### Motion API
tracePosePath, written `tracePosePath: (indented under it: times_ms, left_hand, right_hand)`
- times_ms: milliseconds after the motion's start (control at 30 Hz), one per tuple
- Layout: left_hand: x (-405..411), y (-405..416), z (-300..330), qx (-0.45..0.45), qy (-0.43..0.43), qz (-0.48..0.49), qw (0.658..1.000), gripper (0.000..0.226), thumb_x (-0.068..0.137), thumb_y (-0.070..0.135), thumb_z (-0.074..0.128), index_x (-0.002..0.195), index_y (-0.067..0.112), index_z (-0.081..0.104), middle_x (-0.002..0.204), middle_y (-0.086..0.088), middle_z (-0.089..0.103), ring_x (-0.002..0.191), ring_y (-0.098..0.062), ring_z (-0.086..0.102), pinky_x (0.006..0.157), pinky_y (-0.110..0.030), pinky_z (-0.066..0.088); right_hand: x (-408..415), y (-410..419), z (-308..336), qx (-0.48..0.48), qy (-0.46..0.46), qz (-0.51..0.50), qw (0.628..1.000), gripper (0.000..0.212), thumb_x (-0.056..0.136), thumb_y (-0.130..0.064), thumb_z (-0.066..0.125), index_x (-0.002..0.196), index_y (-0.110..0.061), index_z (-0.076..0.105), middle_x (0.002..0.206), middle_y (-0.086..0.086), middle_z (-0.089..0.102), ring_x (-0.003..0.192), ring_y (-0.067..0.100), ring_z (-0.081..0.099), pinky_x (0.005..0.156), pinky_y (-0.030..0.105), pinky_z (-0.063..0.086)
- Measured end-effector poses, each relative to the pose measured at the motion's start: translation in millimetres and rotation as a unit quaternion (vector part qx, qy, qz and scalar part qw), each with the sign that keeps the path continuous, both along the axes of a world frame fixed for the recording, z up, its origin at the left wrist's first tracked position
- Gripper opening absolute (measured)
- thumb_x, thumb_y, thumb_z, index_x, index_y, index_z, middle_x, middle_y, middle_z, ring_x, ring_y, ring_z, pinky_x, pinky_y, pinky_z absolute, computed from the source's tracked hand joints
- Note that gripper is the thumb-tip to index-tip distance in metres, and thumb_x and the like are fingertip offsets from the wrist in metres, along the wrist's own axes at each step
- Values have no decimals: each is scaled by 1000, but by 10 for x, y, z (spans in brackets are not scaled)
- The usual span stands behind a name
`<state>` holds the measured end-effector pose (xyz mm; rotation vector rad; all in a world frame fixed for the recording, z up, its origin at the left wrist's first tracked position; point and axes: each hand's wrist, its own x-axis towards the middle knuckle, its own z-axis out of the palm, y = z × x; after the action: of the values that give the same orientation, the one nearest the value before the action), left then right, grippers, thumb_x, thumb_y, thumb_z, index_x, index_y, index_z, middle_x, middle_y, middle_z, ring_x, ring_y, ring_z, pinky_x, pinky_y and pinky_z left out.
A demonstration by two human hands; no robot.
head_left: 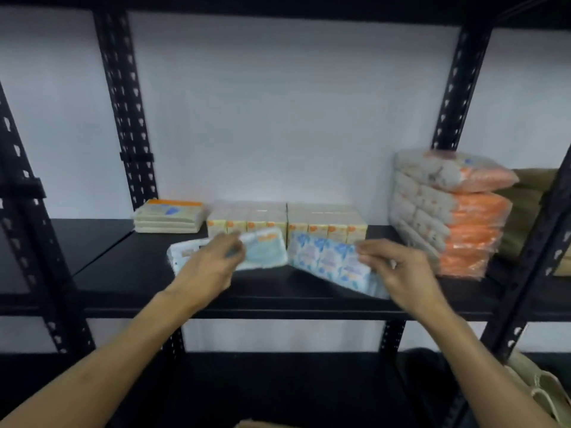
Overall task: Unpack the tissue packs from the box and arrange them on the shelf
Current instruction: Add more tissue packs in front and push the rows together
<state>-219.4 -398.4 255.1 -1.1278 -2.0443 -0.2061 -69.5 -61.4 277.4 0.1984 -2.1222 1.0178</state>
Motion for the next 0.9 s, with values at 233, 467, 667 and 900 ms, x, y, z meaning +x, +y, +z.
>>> tracePosePath:
  times_ms: [233,467,667,900]
  left_hand:
    - [-115,5,-404,62,-44,-20,997,4,84,-1,72,87,2,74,118,-7,59,116,-27,66,93,-41,58]
    - [-85,42,-40,139,-180,6,974,22,90,38,65,83,19,76,104,12,60,92,-10,65,78,-35,58]
    - [-499,69,358,90,-291,143,942,37,98,57,50,96,28,71,117,0,67,126,-23,54,103,-41,45]
    - [-579,205,208,32,-292,256,921,57,101,60,29,127,22,62,118,-7,70,113,-27,60,97,-44,39]
  right_hand:
    - [-263,370,-197,25,-124,-6,992,20,90,-16,73,109,-20,79,119,-18,71,117,-6,61,103,24,49]
    - [-286,237,-277,236,-78,5,969,21,89,-7,74,108,-14,77,129,-21,61,119,-11,53,97,14,48]
    - [-419,62,93,169,-177,-63,968,20,89,-42,72,85,-22,74,97,-16,73,93,3,67,82,17,48]
    - [-1064,-307,97,238,-366,-188,880,73,98,-69,12,139,-19,45,138,7,55,126,33,51,108,59,30]
